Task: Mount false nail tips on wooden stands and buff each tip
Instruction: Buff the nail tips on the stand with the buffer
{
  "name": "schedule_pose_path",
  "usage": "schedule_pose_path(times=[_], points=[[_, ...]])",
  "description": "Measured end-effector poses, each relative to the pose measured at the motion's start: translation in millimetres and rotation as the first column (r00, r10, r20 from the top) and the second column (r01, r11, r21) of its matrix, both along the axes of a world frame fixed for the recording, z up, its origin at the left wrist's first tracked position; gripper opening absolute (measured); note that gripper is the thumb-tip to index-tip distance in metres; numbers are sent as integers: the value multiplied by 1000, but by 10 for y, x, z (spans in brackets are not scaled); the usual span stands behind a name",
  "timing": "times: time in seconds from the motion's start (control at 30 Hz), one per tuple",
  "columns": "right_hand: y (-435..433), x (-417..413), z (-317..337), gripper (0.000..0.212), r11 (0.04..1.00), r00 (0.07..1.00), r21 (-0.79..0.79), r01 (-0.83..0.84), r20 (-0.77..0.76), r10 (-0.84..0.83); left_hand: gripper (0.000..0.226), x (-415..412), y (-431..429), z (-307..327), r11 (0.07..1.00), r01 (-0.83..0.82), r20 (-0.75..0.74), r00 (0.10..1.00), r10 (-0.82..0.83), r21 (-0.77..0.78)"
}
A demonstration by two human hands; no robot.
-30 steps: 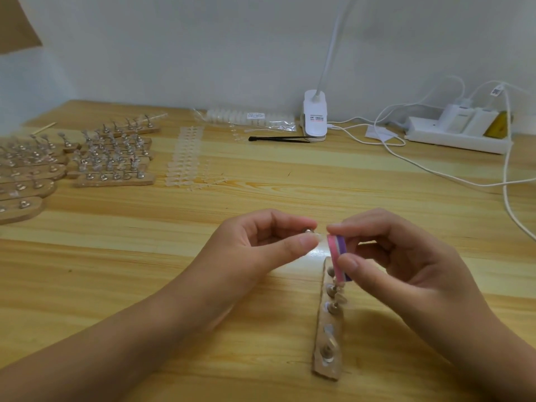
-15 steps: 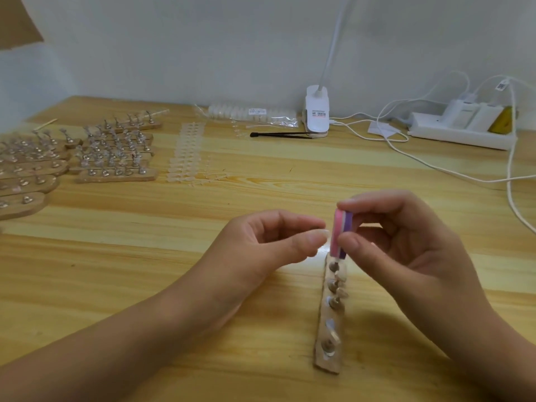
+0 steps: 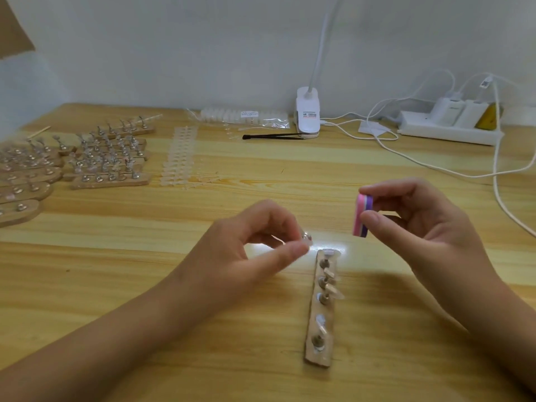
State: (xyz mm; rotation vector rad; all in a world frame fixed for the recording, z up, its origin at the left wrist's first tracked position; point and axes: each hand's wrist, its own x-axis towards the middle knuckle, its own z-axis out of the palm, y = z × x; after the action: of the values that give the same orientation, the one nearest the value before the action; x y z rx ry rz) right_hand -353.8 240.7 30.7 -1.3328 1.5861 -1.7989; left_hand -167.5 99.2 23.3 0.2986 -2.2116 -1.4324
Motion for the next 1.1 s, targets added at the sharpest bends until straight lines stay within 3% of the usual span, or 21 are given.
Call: schedule_pose_path(times=[0.13, 0.37, 0.8, 0.87, 0.93, 1.0, 1.1], points=[[-31, -25, -50, 25, 999, 1000, 46, 5, 26, -6, 10, 12, 37, 4, 977, 56, 14, 998, -55, -206], [-53, -40, -89, 25, 997, 1000, 80, -8, 25, 6, 12, 9, 95, -4, 955, 184, 116, 980, -160, -234], [-46, -59, -100, 27, 997, 999, 82, -12, -33, 15, 20, 19, 77, -29, 978, 175, 177, 972, -153, -113], [-42, -66, -99, 28, 997, 999, 74, -8, -34, 11, 21, 58, 42, 19, 970, 144, 138, 983, -118, -195], [-37, -75, -101, 26, 998, 999, 70, -5, -44, 8, 16, 85, 26, 94, 894, 171, 82, 985, -151, -414], [-36, -72, -104, 25, 998, 998, 69, -6, -63, 11, 14, 106, 49, 140, 744, 210, 67, 974, -218, -634], [-35, -61, -114, 24, 997, 996, 79, -14, -88, 21, 14, 119, 101, 122, 544, 222, 96, 964, -250, -809]])
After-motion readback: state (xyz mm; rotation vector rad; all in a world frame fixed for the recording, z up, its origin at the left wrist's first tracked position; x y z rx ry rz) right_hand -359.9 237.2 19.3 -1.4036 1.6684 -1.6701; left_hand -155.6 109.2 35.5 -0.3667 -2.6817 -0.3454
